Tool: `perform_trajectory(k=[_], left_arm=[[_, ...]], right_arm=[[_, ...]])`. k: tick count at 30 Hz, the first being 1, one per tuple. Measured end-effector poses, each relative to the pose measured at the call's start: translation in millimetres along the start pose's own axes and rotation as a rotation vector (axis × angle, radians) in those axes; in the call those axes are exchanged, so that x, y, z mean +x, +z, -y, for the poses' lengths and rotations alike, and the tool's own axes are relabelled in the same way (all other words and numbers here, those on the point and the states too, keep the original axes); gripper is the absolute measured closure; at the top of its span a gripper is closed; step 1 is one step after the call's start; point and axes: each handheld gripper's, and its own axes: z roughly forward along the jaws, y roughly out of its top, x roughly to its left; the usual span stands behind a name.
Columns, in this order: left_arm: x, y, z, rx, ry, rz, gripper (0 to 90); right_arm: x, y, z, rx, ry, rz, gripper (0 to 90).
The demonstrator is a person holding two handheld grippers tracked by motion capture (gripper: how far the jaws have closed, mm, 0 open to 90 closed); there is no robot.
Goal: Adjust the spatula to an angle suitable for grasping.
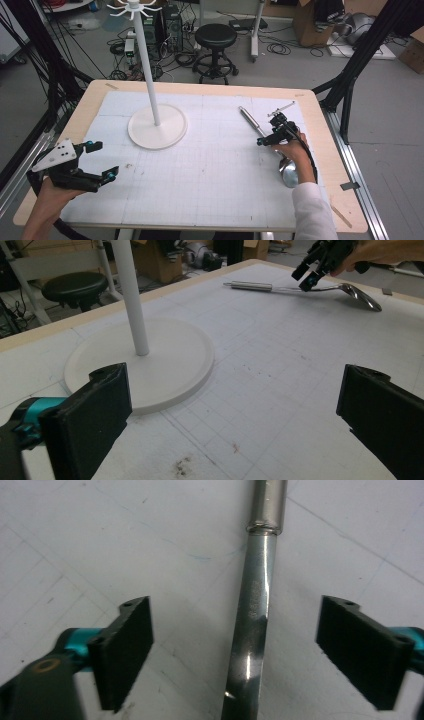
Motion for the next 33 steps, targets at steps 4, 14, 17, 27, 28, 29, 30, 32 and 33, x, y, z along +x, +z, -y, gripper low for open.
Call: perform_trajectory(k=[4,14,17,27,28,29,30,32,33], left_arm=[[-1.0,0.3,-0.4,0.001,0.006,0.005,1.7],[-2.0,0.7,-0.6,0.001,0.013,0.003,1.7],[-2.2,0.7,-0.8,-0.001,0.013,0.005,1.7],[-3.0,0.6,-1.5,-0.001,0.016,0.009,1.7],[-3.2,0.7,-1.5,-0.001,0.015,0.009,1.7],[-3.5,0.9,-1.5,0.0,0.015,0.008,1.7],[-3.9,1.2,-1.6,-0.002,0.012,0.008,1.7],[-3.7,1.4,-1.7,0.001,0.018,0.011,1.7],[-3.9,1.7,-1.6,-0.001,0.015,0.009,1.7]], right_arm=[[-1.0,3.0,1.7,0.01,0.014,-0.013,26.8],[-3.2,7.5,3.9,0.039,0.027,0.003,45.8],[-3.9,9.2,4.6,0.044,0.037,0.007,49.1],[-4.3,11.1,3.8,0.052,0.038,0.016,62.4],[-5.0,11.7,3.8,0.052,0.035,0.019,62.5],[-4.7,12.3,3.6,0.055,0.043,0.022,62.7],[-4.7,12.9,3.5,0.059,0.042,0.026,63.8],[-4.6,12.6,2.5,0.064,0.038,0.04,69.1],[-4.1,12.5,2.4,0.066,0.042,0.043,69.9]])
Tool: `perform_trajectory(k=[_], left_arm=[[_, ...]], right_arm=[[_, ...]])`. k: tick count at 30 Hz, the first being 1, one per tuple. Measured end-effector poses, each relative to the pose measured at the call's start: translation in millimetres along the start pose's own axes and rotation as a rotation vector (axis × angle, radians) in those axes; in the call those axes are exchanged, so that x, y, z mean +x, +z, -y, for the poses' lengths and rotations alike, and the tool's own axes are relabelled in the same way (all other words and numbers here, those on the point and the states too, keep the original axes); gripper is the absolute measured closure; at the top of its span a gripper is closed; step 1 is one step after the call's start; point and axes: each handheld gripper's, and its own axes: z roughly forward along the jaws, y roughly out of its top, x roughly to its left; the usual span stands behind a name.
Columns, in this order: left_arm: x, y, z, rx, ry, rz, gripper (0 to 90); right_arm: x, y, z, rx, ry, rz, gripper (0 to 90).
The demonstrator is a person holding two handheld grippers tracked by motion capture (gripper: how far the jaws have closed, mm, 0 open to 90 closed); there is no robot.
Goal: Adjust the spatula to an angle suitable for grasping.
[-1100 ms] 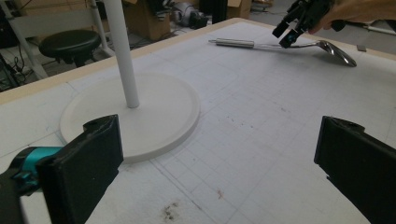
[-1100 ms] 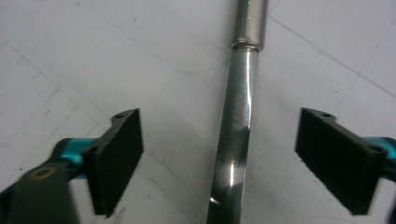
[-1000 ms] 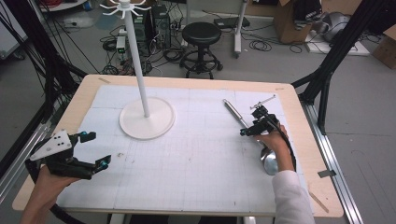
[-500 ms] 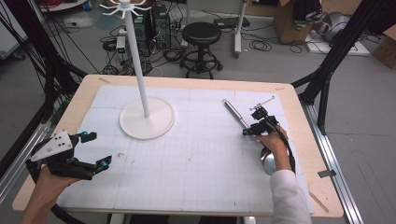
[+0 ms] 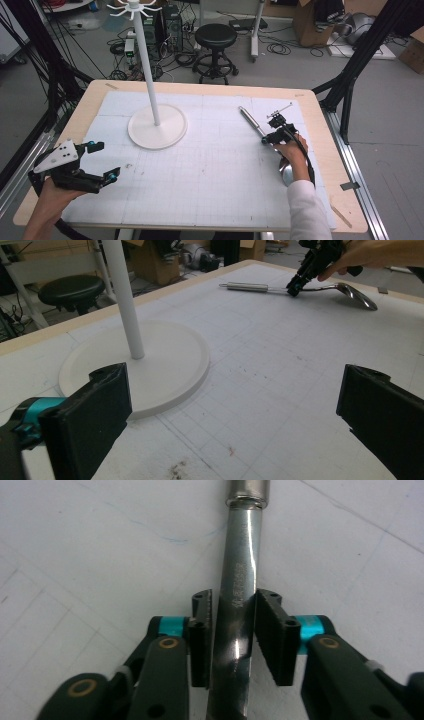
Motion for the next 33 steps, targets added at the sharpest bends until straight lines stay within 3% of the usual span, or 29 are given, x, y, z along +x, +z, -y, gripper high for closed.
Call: perform_trajectory(k=[7,17,26,33], left_arm=[[0.0,-0.4,0.0,-0.002,-0.003,0.0,1.7],[0.5,-0.4,-1.1,-0.002,0.001,-0.001,1.7],[0.8,1.3,-1.0,0.0,-0.003,-0.001,1.7],[2.3,3.7,-1.1,0.004,-0.007,-0.002,1.7]], right_arm=[[1.5,-0.4,-2.2,0.013,0.068,0.026,74.1],[7.3,-6.0,-3.9,0.003,0.014,0.028,74.4],[16.2,-27.6,-3.7,-0.07,-0.058,0.001,74.5],[25.5,-46.6,-2.7,-0.135,-0.109,-0.049,74.7]])
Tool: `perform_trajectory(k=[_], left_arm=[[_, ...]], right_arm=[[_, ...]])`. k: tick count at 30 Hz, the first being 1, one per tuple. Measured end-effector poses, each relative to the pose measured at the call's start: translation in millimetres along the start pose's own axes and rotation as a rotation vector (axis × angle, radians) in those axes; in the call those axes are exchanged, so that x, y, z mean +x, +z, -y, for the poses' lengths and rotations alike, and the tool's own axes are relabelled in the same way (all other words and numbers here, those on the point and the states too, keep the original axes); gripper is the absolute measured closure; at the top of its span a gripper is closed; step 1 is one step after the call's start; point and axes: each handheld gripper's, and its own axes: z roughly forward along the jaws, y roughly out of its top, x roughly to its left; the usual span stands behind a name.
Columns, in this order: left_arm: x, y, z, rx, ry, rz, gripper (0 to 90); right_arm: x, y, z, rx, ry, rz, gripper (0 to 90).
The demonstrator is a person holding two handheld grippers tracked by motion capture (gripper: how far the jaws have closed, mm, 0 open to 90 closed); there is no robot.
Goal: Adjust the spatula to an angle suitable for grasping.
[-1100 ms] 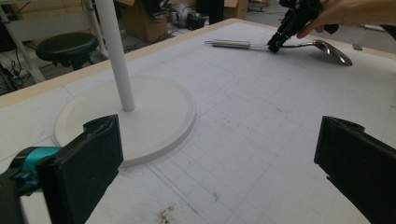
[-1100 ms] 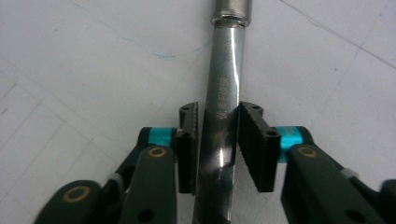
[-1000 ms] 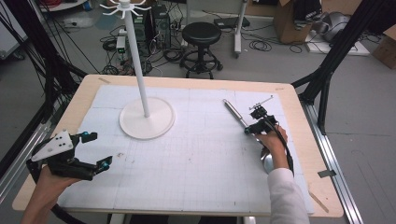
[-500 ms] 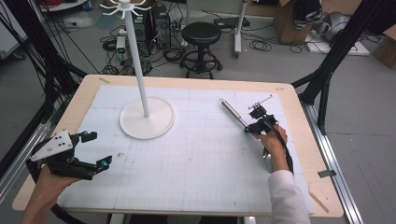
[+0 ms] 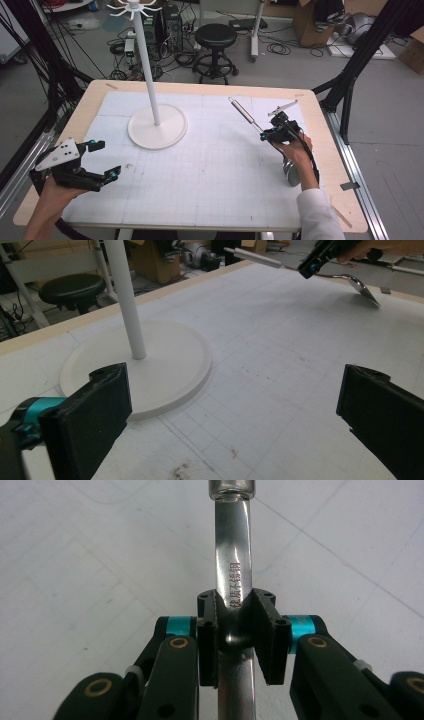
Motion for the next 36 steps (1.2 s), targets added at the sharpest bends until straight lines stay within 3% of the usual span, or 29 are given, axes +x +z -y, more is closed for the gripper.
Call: perform_trajectory(k=[7,25,36], left_arm=[[-0.7,1.7,0.2,0.006,0.004,-0.001,1.7],[-0.3,-0.5,2.9,0.012,0.001,-0.003,1.7],[0.5,-0.3,3.0,0.011,-0.003,0.0,1.7]], right_arm=[[8.6,-17.9,-0.3,-0.09,-0.08,-0.062,75.0],[29.9,-52.8,-14.1,-0.251,-0.154,-0.184,75.2],[57.0,-72.6,-30.3,-0.341,-0.237,-0.278,75.2]])
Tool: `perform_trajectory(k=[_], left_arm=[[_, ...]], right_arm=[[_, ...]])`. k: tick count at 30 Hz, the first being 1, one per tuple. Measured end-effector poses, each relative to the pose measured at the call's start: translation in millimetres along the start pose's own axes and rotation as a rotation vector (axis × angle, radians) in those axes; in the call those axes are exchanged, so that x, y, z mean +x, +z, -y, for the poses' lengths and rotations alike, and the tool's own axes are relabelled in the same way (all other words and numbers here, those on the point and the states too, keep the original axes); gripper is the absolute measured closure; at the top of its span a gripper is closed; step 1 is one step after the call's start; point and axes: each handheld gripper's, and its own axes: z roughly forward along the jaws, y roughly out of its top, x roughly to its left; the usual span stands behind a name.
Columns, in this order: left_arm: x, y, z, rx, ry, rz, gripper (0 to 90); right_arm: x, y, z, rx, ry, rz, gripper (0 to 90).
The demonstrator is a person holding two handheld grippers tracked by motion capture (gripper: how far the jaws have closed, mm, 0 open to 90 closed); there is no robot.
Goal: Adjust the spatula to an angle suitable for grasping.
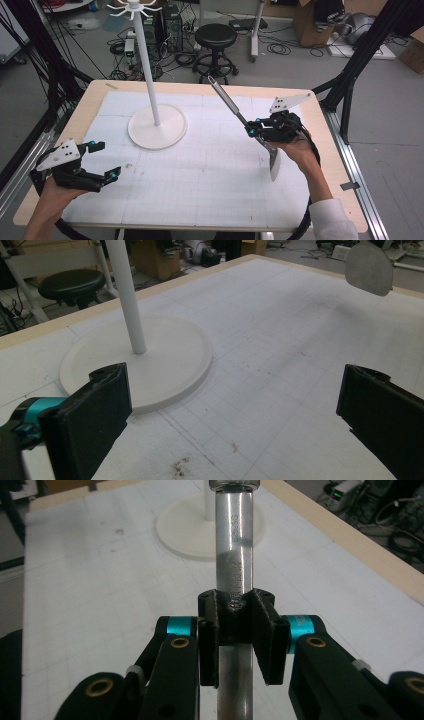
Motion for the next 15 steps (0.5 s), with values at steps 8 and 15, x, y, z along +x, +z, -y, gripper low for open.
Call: perform_trajectory(k=[8,15], left_arm=[[-0.2,-0.9,-0.5,-0.003,0.003,-0.002,1.7],[-0.7,-2.5,-2.2,-0.007,0.009,-0.001,1.7]], right_arm=[[24.0,2.4,-23.4,-0.057,-0.08,-0.085,75.2],[43.5,5.7,-38.1,-0.107,-0.138,-0.161,75.1]])
